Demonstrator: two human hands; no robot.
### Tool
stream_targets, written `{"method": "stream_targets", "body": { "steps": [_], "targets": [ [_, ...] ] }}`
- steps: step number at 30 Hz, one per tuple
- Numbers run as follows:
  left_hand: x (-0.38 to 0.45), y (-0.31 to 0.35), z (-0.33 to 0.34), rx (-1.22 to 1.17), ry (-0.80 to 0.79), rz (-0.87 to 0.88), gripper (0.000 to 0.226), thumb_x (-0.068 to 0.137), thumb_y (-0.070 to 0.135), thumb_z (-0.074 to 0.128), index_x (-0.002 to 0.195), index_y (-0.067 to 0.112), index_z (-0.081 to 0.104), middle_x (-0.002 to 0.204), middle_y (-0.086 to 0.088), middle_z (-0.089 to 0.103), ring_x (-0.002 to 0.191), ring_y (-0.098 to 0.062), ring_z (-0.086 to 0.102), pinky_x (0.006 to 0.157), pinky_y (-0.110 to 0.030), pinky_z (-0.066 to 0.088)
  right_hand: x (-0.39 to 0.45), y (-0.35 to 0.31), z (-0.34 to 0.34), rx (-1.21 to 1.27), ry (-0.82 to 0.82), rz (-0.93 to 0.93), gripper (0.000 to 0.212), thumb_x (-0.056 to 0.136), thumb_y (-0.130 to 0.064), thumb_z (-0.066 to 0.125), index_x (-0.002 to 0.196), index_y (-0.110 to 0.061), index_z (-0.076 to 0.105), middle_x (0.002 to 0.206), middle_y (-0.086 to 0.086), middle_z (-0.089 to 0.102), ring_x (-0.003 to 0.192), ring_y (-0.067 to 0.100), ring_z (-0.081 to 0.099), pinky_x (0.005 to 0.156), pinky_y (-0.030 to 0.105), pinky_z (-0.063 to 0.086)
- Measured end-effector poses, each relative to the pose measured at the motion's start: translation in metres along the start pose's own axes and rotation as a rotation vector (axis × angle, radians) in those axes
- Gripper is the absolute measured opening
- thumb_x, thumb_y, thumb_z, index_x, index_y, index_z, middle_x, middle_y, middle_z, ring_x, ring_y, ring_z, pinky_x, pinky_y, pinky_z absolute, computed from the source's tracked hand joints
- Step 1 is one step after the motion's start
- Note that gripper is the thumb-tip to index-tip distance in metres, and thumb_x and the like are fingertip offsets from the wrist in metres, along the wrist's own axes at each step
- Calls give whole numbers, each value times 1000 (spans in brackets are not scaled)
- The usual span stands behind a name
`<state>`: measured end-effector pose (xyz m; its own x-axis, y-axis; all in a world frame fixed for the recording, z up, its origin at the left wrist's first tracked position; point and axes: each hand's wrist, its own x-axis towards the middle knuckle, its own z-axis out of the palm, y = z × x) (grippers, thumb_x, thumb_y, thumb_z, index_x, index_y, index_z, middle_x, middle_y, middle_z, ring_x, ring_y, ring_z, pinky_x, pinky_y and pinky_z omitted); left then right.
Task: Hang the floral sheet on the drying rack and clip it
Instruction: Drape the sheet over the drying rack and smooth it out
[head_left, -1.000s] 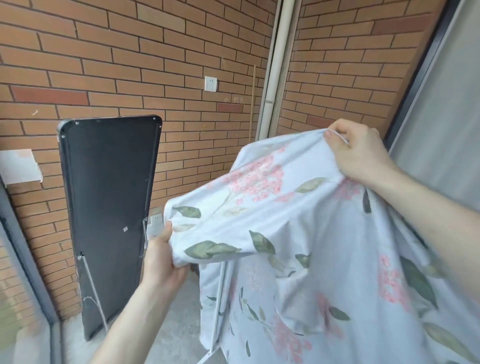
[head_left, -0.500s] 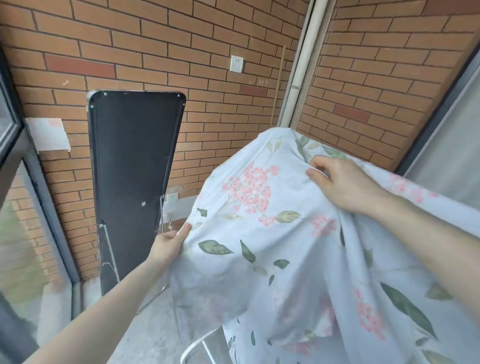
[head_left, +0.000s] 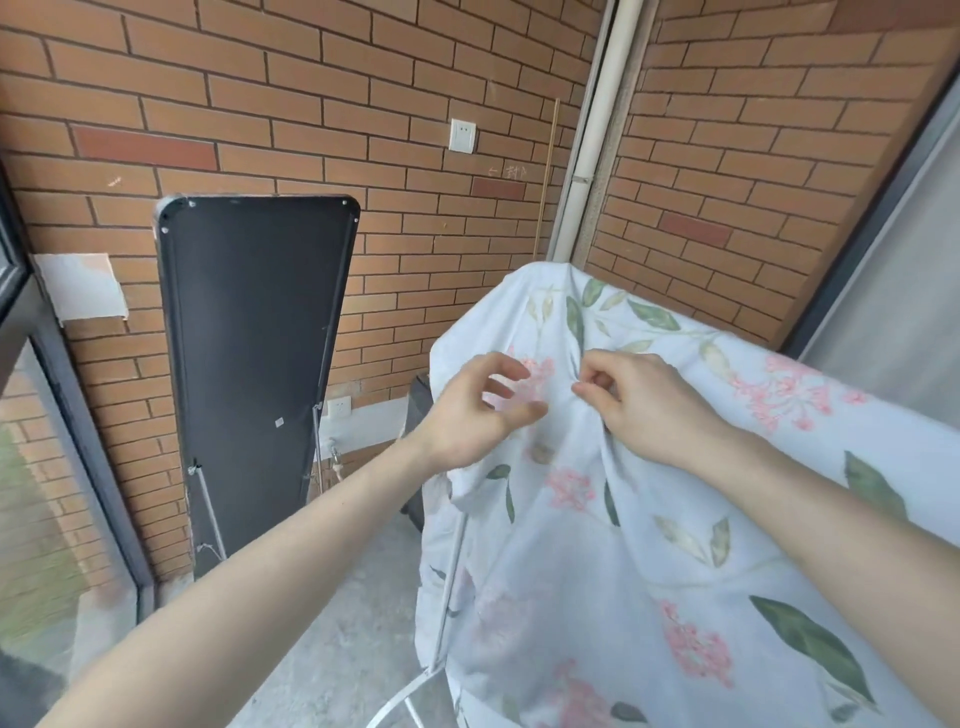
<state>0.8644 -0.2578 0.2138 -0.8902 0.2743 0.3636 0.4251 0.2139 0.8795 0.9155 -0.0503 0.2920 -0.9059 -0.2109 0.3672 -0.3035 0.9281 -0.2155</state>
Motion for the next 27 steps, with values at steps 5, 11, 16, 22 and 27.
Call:
{"method": "stream_targets", "body": {
  "steps": [5, 11, 16, 22, 27],
  "targets": [
    [4, 18, 54, 219, -132, 30, 59, 65, 75, 78, 99, 30, 61, 95, 15, 61, 83, -5, 60, 75, -27, 54, -37, -1, -17, 30, 134, 78, 15, 95, -35, 65, 80, -32, 63, 83, -19, 65, 75, 0, 62, 72, 33, 50],
    [22, 5, 85, 140, -64, 57, 26, 88, 45, 75, 84, 22, 67, 76, 9, 67, 65, -6, 60, 68, -32, 56, -96, 23, -33, -40, 355, 145, 20, 87, -22, 77, 99, -32, 66, 109, -16, 60, 105, 12, 59, 92, 35, 50],
    [58, -3, 44, 157, 158, -48, 52, 76, 57, 80, 109, 25, 56, 113, 10, 57, 86, -13, 65, 76, -32, 54, -108, 50, -78, -258, 522, 257, 33, 86, -20, 77, 117, -27, 68, 121, -1, 61, 115, 34, 55, 105, 46, 36],
    [67, -11, 20, 165, 14, -243, 64, 70, 67, 81, 106, 19, 59, 111, 6, 67, 94, -8, 68, 70, -21, 46, -93, 56, -81, -336, 421, 319, 27, 96, -31, 66, 123, -29, 70, 118, 1, 68, 109, 36, 63, 91, 46, 46],
    [61, 18, 54, 214, -23, -53, 64, 63, 84, 73, 94, 29, 60, 97, 13, 66, 86, -9, 68, 73, -31, 54, -84, 60, -83, -259, 513, 324, 13, 93, -34, 72, 104, -31, 78, 103, -5, 74, 97, 30, 67, 81, 41, 53]
  ]
}}
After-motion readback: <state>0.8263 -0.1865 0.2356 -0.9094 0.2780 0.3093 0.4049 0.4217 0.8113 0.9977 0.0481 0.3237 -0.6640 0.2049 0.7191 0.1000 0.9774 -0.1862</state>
